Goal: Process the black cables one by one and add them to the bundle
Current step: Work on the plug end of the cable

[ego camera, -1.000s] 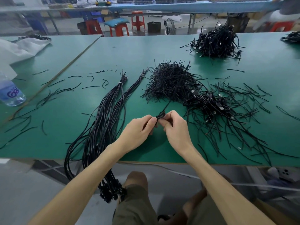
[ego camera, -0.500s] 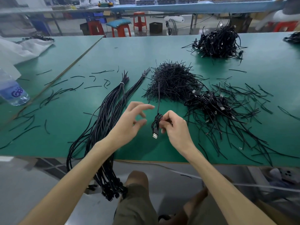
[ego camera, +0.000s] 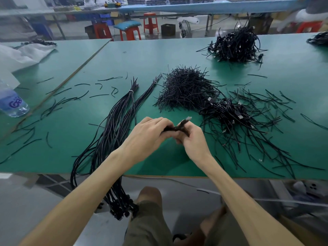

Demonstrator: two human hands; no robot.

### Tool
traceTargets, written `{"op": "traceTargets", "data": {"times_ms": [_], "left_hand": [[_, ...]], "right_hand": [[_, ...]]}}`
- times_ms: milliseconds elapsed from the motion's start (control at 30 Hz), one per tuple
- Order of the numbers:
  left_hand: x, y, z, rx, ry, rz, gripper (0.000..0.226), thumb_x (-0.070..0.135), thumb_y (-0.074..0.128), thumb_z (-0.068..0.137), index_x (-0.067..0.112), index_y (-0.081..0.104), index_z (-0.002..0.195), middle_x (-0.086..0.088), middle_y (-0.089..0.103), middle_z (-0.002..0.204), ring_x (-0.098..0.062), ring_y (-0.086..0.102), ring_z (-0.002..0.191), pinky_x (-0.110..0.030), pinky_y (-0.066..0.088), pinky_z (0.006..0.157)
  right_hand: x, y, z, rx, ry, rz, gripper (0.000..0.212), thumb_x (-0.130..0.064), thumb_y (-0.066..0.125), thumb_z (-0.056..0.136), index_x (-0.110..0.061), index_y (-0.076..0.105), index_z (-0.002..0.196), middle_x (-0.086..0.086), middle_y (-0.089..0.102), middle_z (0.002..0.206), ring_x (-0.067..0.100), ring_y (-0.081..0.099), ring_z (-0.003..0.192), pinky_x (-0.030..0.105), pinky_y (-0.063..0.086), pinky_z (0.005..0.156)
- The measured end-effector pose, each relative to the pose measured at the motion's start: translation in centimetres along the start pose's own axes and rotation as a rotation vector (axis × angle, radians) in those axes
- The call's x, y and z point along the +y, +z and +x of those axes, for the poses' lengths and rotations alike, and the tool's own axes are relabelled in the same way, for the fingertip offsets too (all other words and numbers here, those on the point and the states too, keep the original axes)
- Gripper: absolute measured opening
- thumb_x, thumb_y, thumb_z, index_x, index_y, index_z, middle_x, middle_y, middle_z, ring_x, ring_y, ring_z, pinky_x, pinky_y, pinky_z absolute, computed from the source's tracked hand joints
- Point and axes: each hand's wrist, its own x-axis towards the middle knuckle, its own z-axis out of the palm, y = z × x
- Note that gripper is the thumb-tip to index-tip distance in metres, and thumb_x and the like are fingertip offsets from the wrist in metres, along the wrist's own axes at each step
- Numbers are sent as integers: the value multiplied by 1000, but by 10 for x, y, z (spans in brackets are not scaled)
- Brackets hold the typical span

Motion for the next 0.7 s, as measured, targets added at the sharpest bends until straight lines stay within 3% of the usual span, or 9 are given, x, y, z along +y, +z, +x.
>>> {"op": "traceTargets", "data": {"times_ms": [100, 200, 300, 400, 500, 600, 700], "left_hand": [[9, 4, 4, -60, -186, -36, 25, 40, 45, 107, 19, 58, 105, 8, 69, 84, -20, 51, 69, -29, 29, 67], [15, 10, 12, -102, -363, -114, 24, 48, 43, 105, 26, 52, 104, 7, 66, 76, -21, 60, 67, -39, 45, 65], [25, 16, 16, -87, -529, -328, 20, 45, 44, 105, 27, 48, 111, 3, 70, 71, -23, 66, 59, -42, 56, 63], [26, 19, 18, -100, -616, -568, 17, 38, 38, 109, 26, 44, 117, 2, 74, 71, -29, 64, 44, -36, 51, 55], [17, 16, 17, -136, -539, -808, 28, 18, 34, 112, 24, 44, 138, -5, 74, 73, -39, 67, 52, -36, 53, 60], [2, 8, 14, -260, -308, -729, 56, -10, 34, 105, 24, 45, 148, -1, 70, 78, -32, 72, 66, -41, 59, 75], [-6, 3, 14, -343, -263, -644, 68, -16, 42, 97, 25, 42, 151, 6, 70, 84, -24, 71, 73, -33, 58, 79]], "right_hand": [[0, 0, 1, 5, 10, 59, 21, 5, 58, 94, -12, 59, 83, -7, 58, 67, 11, 49, 61, 30, 43, 64], [1, 0, 1, 31, 20, 98, 20, 4, 57, 96, -8, 55, 80, -2, 56, 67, 13, 46, 61, 34, 42, 63], [1, 0, 1, 77, 28, 78, 21, 3, 57, 96, -8, 55, 78, 2, 59, 67, 15, 46, 61, 35, 40, 63], [1, 1, 1, 106, 32, 54, 21, 1, 55, 97, -9, 56, 79, 4, 61, 64, 14, 47, 59, 32, 39, 60], [2, -2, 0, 121, 34, 23, 22, 2, 53, 98, -11, 55, 79, -4, 61, 62, 13, 49, 60, 30, 39, 62], [1, -2, -1, 111, 21, 36, 23, 3, 52, 98, -10, 53, 79, -4, 62, 60, 11, 52, 57, 26, 41, 61], [0, -1, 0, 107, 17, 37, 23, 4, 52, 97, -9, 53, 78, -5, 62, 59, 9, 50, 56, 21, 39, 58]]}}
